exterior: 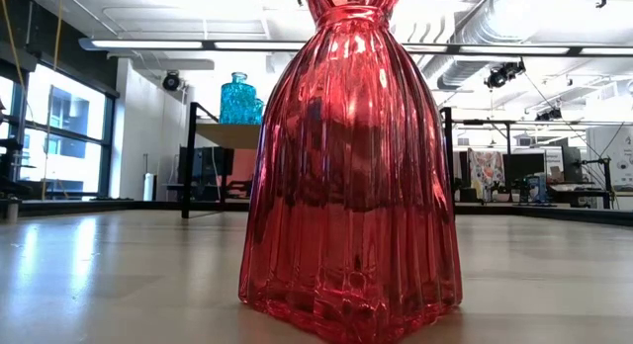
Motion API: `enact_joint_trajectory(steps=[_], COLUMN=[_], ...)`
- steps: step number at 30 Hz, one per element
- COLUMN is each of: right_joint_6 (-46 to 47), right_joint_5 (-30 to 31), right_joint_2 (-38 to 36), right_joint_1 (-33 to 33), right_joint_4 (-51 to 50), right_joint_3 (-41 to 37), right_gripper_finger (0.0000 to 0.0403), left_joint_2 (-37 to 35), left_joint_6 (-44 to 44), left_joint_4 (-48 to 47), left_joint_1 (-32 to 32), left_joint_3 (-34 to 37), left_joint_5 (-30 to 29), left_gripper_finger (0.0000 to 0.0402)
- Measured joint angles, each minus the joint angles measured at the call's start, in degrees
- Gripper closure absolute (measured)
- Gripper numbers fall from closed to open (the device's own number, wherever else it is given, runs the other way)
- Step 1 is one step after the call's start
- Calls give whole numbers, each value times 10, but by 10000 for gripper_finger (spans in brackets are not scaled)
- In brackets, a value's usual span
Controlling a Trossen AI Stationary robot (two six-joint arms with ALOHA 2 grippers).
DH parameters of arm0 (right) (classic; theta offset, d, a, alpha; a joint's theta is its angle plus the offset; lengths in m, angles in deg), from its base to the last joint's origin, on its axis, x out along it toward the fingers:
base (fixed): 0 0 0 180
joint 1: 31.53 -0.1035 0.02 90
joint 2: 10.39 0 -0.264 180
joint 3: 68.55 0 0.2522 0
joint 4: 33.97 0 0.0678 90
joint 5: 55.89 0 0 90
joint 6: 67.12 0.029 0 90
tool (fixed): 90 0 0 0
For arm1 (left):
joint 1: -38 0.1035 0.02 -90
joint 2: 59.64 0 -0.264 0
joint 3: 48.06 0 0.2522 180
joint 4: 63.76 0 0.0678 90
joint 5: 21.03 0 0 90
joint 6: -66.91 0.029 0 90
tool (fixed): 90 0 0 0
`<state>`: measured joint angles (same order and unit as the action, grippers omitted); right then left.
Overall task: Sort vases onto shelf
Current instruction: Put the violet vase on the shelf aligned with the other violet vase
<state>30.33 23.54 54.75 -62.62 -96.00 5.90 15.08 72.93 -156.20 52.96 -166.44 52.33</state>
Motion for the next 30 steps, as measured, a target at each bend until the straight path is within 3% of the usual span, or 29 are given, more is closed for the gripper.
enact_joint_trajectory(steps=[12, 19, 24, 30], right_joint_6=[31, 44, 60, 148], right_joint_5=[37, 141, 84, 58], right_joint_2=[2, 19, 44, 55], right_joint_1=[1, -27, -49, -72], right_joint_4=[7, 32, 72, 16], right_joint_3=[0, 0, 0, 0], right_gripper_finger=[196, 196, 196, 196], left_joint_2=[0, 0, 0, 0], left_joint_6=[-9, -9, -9, -4], left_joint_4=[0, 1, 0, 0], left_joint_1=[0, 0, 0, 0], left_joint_3=[0, 0, 0, 0], left_joint_5=[0, 0, 0, 0], left_gripper_finger=[266, 266, 266, 266])
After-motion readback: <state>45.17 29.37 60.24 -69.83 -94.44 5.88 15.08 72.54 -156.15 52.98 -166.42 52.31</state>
